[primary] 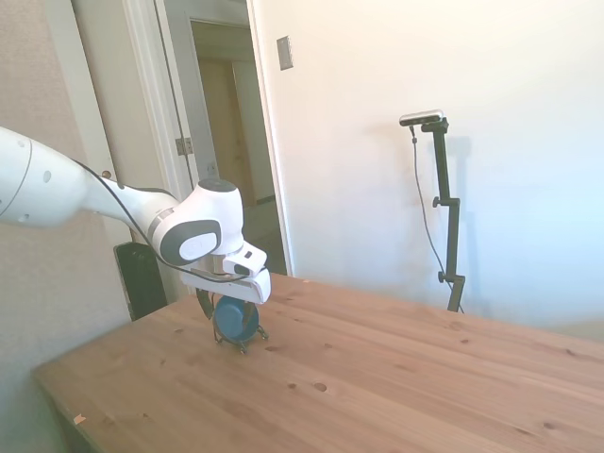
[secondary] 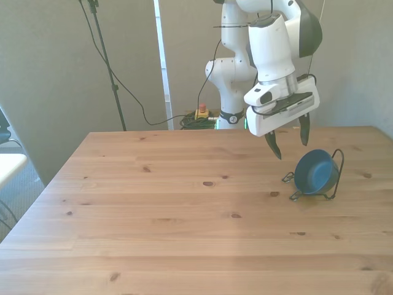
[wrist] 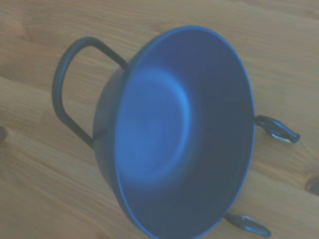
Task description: Unload the bowl
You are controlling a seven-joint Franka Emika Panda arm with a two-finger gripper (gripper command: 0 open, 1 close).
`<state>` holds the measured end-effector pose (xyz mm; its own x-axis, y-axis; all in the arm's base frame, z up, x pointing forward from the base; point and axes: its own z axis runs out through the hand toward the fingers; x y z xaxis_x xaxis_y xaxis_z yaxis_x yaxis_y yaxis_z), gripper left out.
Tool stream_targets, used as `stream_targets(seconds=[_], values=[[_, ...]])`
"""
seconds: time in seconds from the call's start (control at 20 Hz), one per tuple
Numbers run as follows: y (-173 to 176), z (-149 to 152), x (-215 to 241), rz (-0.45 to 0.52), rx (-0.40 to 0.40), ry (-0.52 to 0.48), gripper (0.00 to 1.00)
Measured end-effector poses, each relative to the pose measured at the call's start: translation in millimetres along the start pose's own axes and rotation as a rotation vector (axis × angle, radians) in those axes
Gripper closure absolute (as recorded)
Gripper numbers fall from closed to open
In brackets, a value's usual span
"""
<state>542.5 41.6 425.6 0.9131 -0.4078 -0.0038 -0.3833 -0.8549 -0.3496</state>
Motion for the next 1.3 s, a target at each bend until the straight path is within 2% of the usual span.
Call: stream_targets(seconds=[0.2, 0.5, 0.7, 1.05, 1.1, 1.3], values=[[-12.1, 8.5, 15.0, -0.053, 0.035, -0.024, 0.0], [-47.9, 18.4, -0.6, -0.162, 0.058, -0.1, 0.0], [-47.4, 32.4, 4.3, -0.183, 0.059, -0.154, 0.0], [-48.0, 30.9, 7.9, -0.186, 0.062, -0.149, 0.0], [-48.2, 30.2, 7.8, -0.187, 0.062, -0.148, 1.0], [-48.5, 29.7, 7.6, -0.187, 0.063, -0.147, 1.0]])
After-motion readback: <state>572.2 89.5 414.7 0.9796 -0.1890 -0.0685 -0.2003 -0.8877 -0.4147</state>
